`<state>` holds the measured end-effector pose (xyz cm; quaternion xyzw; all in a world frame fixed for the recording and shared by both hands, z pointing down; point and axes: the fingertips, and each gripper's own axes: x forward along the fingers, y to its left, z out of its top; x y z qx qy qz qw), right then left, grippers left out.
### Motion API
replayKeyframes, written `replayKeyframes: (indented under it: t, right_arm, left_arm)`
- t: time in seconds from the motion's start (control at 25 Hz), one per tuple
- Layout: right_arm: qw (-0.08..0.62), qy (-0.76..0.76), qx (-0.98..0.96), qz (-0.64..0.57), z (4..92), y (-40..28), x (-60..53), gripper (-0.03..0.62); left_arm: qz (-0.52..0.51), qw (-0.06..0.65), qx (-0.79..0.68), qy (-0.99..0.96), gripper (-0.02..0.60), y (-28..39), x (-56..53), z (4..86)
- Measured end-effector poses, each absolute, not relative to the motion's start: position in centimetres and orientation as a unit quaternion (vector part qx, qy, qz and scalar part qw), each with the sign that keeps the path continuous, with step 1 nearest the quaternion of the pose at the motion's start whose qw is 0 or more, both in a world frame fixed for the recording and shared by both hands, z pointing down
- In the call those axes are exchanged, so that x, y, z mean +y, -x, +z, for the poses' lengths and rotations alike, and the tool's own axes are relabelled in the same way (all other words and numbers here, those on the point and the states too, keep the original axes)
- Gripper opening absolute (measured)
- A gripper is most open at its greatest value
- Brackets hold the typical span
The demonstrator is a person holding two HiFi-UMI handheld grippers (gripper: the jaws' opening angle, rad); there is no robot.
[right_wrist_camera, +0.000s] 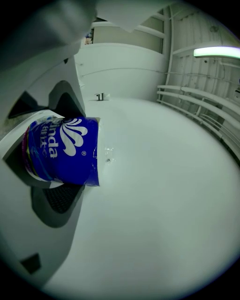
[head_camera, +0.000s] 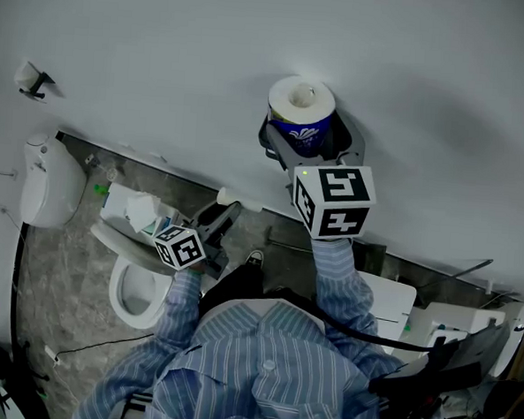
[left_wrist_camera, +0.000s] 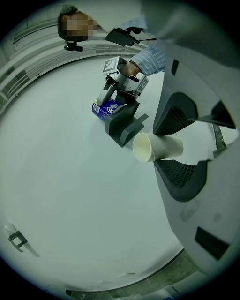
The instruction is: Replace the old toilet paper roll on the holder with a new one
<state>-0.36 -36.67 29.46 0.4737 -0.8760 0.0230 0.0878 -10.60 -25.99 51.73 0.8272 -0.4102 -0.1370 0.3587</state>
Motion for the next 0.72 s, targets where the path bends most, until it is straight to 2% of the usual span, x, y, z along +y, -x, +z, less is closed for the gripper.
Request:
replayKeyframes:
  t: [0.48,0.72]
  right_arm:
    - [0.048,-0.443,-0.893,0.054,28.8,-0.3,-35.8,0.418]
    - [-0.009,-0.443,-0.892,0.089,27.8,-2.9,-34.2,0.417]
  left_arm:
    - [-0.138,0.356,-0.402,-0.832,0.170,10.5,-26.7,51.3]
    - [-0.135,0.357,-0.394,-0.836,0.170,10.1,-26.8,51.1]
